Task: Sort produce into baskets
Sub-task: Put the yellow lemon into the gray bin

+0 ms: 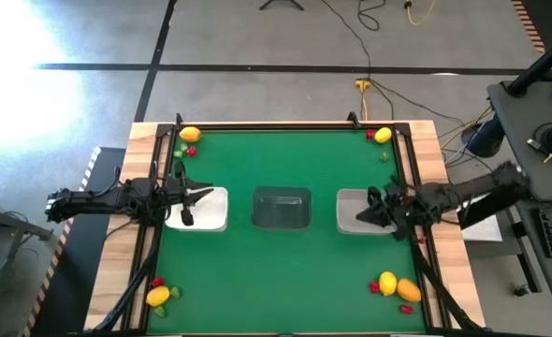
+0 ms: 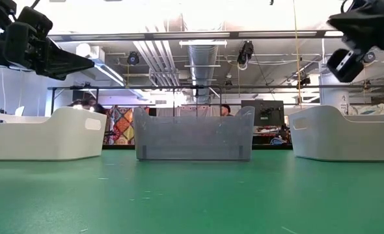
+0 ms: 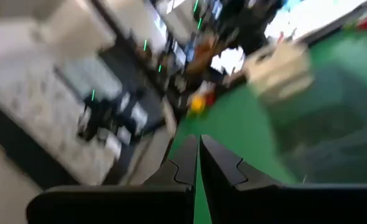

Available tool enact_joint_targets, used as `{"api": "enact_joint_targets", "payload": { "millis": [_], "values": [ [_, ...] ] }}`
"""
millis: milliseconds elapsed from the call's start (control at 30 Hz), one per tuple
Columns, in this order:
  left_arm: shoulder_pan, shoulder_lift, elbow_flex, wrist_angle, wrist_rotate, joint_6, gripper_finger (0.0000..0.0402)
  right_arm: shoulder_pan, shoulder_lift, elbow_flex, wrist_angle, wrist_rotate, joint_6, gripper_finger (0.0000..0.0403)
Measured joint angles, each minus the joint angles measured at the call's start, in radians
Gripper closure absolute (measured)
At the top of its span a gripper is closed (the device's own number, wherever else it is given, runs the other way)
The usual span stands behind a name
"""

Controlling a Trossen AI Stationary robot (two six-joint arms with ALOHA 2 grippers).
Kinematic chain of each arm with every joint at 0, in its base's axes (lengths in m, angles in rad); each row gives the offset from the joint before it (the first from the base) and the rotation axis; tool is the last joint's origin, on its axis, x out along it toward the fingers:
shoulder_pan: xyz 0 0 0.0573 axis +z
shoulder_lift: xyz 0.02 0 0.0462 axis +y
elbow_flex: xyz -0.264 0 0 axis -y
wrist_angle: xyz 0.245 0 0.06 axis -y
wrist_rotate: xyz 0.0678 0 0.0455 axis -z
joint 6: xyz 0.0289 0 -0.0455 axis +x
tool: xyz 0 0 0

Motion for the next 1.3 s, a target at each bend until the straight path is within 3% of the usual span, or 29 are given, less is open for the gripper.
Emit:
{"api": "enact_joint_targets", "payload": {
  "millis": [233,300,500,600,800,900,1000,1300],
  "values": [
    [0.0,0.0,0.0,0.0,0.0,0.0,0.036,0.388,0.394,0.197,-0.026,0.128,0.037,0.039],
    [0.0,0.0,0.0,0.0,0.0,0.0,0.036,0.487,0.497,0.287,-0.134,0.173,0.071,0.039],
    [0.0,0.0,0.0,-0.002,0.0,0.0,0.036,0.672,0.762,0.595,-0.674,0.235,0.339,0.0389],
    [0.0,0.0,0.0,-0.001,0.0,0.0,0.036,0.74,0.866,0.717,-0.729,0.236,0.388,0.0375],
    [0.0,0.0,0.0,-0.001,0.0,0.0,0.036,0.777,1.02,0.881,-1.002,0.23,0.485,0.029],
    [0.0,0.0,0.0,0.0,0.0,0.0,0.036,0.777,1.07,0.92,-1.094,0.154,0.51,0.0231],
    [0.0,0.0,0.0,0.0,0.0,0.0,0.036,0.777,1.108,0.931,-1.104,0.065,0.511,0.0174],
    [0.0,0.0,0.0,0.0,0.0,0.0,0.036,0.766,1.135,0.921,-1.166,-0.033,0.565,0.0041]
  ]
}}
